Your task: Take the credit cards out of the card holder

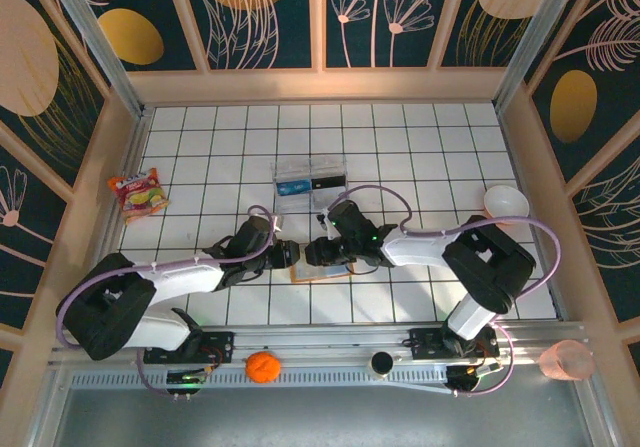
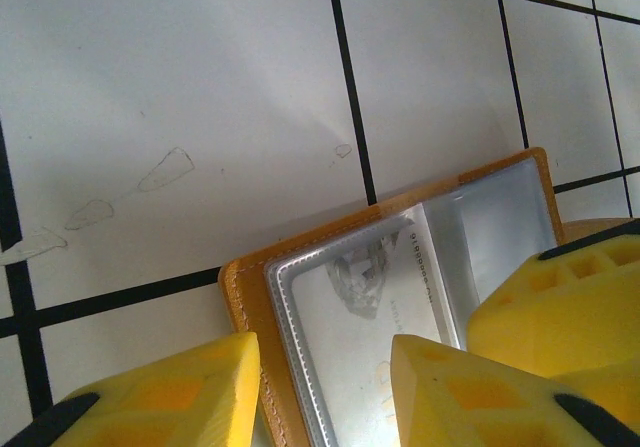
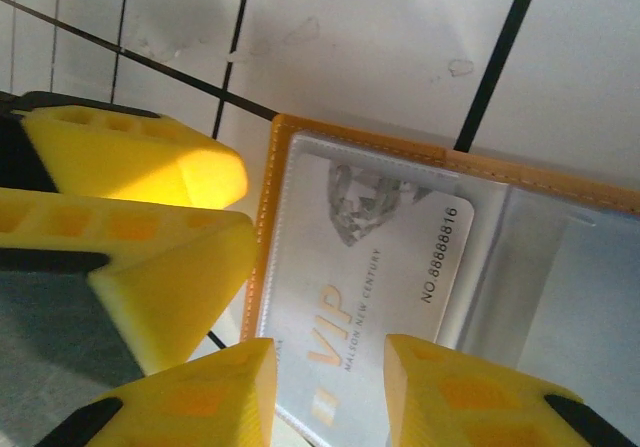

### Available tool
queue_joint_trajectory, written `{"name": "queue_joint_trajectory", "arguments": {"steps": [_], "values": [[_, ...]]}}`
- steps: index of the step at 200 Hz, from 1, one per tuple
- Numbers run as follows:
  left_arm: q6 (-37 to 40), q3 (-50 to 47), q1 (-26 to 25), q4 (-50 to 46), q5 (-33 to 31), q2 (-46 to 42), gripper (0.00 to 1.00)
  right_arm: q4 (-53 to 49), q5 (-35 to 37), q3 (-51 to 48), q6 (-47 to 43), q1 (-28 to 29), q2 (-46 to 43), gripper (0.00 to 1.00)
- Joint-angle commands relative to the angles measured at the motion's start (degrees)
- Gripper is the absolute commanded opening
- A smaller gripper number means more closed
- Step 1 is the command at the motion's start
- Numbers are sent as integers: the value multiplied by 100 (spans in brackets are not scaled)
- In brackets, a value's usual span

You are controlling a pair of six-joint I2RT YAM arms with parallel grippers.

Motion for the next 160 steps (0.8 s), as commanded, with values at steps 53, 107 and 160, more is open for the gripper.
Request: {"name": "queue_joint_trajectory", "arguments": {"steps": [53, 107, 160], "values": [[-94, -148, 21, 255, 126, -24, 39, -11, 160, 214, 98, -35, 169, 34], [-131, -160, 19, 237, 118, -118, 38, -32, 288, 183, 124, -39, 304, 33], [-119, -175, 25, 239, 144, -123, 37, -200, 633, 170, 219, 7, 362, 33]]}}
